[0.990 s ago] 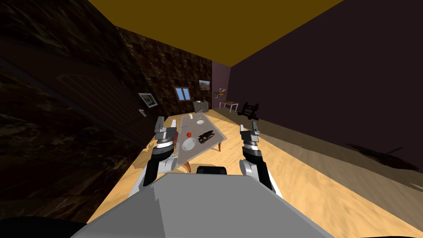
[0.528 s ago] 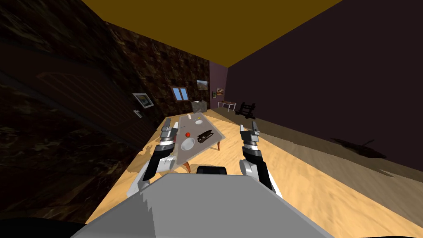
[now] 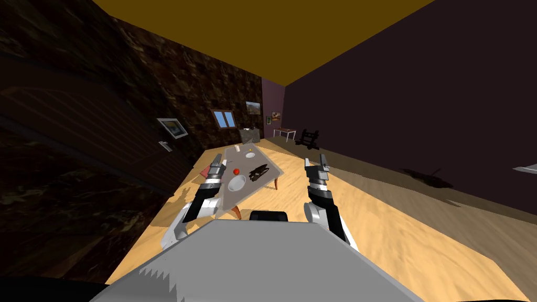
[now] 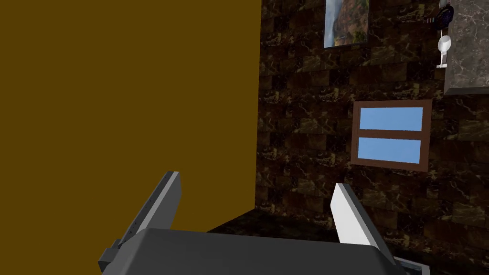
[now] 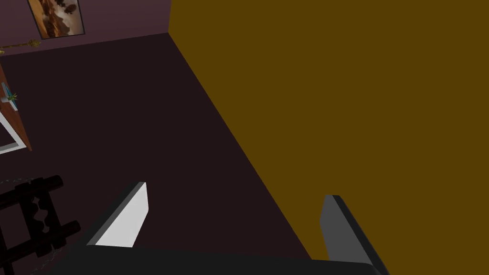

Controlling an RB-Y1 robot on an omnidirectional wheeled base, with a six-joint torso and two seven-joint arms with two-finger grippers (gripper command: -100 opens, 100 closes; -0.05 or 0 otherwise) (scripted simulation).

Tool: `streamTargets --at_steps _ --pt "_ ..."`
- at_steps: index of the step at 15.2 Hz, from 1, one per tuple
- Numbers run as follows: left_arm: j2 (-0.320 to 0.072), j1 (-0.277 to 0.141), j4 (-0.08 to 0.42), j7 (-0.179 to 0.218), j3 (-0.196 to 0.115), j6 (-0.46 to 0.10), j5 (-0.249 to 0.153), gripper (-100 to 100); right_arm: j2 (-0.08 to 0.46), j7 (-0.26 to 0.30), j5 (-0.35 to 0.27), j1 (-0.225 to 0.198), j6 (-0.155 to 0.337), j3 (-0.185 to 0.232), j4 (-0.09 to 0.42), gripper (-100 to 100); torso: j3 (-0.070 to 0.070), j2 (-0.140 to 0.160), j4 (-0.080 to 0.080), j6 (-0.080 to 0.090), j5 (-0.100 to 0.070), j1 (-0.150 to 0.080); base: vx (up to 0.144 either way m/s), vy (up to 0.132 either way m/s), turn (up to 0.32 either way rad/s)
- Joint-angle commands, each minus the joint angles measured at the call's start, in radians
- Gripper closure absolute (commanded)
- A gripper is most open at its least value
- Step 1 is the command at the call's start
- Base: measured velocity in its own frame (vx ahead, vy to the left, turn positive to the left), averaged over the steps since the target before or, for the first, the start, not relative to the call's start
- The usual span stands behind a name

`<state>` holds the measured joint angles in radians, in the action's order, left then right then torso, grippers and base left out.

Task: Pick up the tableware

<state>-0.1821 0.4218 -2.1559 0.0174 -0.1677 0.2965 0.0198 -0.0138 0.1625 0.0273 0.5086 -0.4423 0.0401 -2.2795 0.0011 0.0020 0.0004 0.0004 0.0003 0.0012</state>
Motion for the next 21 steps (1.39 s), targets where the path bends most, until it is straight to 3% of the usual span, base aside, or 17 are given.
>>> streamTargets --at_steps 1,2,3,5,8,10,13,18,19,21 --pt "-0.011 -0.016 0.032 -0.005 -0.014 -0.05 0.001 -100 0.0 0.0 0.0 0.0 0.0 0.0 0.0 0 0.0 0.0 0.0 0.0 0.0 0.0 -0.03 0.011 -0.117" --pt "-0.011 -0.016 0.032 -0.005 -0.014 -0.054 0.001 -100 0.0 0.0 0.0 0.0 0.0 0.0 0.0 0 0.0 0.0 0.0 0.0 0.0 0.0 -0.023 0.01 -0.029" --pt "-0.021 -0.025 0.065 -0.01 -0.03 -0.085 0.001 -100 0.0 0.0 0.0 0.0 0.0 0.0 0.0 0 0.0 0.0 0.0 -0.001 0.0 0.0 -0.03 0.011 -0.087" --pt "-0.021 -0.025 0.065 -0.01 -0.03 -0.102 0.001 -100 0.0 0.0 0.0 0.0 0.0 0.0 0.0 0 0.0 0.0 0.0 0.0 0.0 0.0 -0.025 0.01 -0.071" --pt "-0.036 -0.043 0.13 -0.017 -0.064 -0.186 0.001 -100 0.0 0.0 0.0 0.0 0.0 0.0 0.0 0 0.0 0.0 0.0 0.0 0.0 0.0 -0.025 0.009 -0.127" --pt "-0.036 -0.043 0.134 -0.017 -0.064 -0.201 0.001 -100 0.0 0.0 0.0 0.0 0.0 0.0 0.0 0 0.0 0.0 0.0 0.0 0.0 0.0 -0.025 0.01 -0.082" --pt "-0.045 -0.061 0.205 -0.023 -0.098 -0.274 -0.002 -100 0.0 0.0 0.0 0.0 0.0 0.0 0.0 0 0.0 -0.001 0.0 0.0 0.0 0.0 -0.025 0.009 -0.117" --pt "-0.048 -0.07 0.241 -0.025 -0.114 -0.349 -0.004 -100 0.0 0.0 0.0 0.0 0.0 0.0 0.0 0 0.0 -0.001 0.0 0.0 0.0 0.0 -0.021 0.008 -0.083" --pt "-0.049 -0.08 0.277 -0.026 -0.13 -0.379 -0.006 -100 0.0 0.0 0.0 0.0 0.0 0.0 0.0 0 0.0 -0.001 0.0 -0.001 0.0 0.0 -0.018 0.005 -0.116" --pt "-0.049 -0.08 0.277 -0.026 -0.13 -0.397 -0.006 -100 0.0 0.0 0.0 0.0 0.0 0.0 0.0 0 -0.001 -0.001 0.0 0.0 0.0 0.0 -0.017 0.008 -0.08"
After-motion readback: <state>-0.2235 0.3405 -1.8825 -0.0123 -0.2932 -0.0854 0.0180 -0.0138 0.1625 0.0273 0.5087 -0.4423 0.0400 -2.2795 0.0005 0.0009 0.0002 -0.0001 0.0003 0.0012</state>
